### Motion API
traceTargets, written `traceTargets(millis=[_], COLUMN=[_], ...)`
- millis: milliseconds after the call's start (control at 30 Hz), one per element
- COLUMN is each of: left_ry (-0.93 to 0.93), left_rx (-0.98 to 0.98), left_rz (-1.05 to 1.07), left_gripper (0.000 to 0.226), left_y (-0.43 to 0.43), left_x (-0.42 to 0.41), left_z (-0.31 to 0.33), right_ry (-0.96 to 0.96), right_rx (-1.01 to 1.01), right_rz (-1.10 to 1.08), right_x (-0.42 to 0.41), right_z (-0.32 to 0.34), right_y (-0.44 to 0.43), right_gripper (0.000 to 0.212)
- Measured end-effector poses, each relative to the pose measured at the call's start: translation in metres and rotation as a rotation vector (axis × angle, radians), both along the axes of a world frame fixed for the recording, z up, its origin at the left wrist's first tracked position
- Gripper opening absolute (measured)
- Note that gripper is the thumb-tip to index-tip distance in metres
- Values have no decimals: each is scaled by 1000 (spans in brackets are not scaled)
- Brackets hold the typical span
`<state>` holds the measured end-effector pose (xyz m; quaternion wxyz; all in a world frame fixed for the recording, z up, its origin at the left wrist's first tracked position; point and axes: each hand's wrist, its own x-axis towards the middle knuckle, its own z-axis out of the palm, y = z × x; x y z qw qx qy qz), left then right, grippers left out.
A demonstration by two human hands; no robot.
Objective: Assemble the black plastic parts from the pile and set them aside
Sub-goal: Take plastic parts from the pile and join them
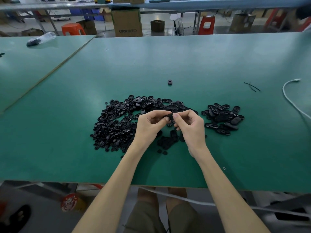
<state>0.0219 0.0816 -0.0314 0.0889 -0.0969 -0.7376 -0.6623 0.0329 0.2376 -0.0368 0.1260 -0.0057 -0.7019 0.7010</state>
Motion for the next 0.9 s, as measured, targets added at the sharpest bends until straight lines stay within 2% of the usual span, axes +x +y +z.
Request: traceTargets(millis=[267,500,667,767,800,867,900], left_ry=[14,92,118,150,170,187,172], left_rx=[-67,-289,-367,-481,-522,-564,-569], left_rz=[29,142,90,-23,-61,-135,-176], left_gripper=[17,20,22,23,23,23,23], left_y=[1,7,32,63,74,93,102], left_x=[0,-5,-12,-15,-15,-17,-19], left_z=[1,14,40,56,60,65,66], right_ry=[3,-7,-29,-190,-203,-65,-27], right_rx=[-1,33,132,389,340,191,140], right_rz=[-9,-29,18,-12,26,166,163], right_x=[0,-2,-3,-6,-7,-2,2], right_z=[0,-1,2,0,-4,-5,-2], right_y=[-2,-4,-5,-8,-8,-8,-6], right_gripper=[5,10,8,15,17,25,26])
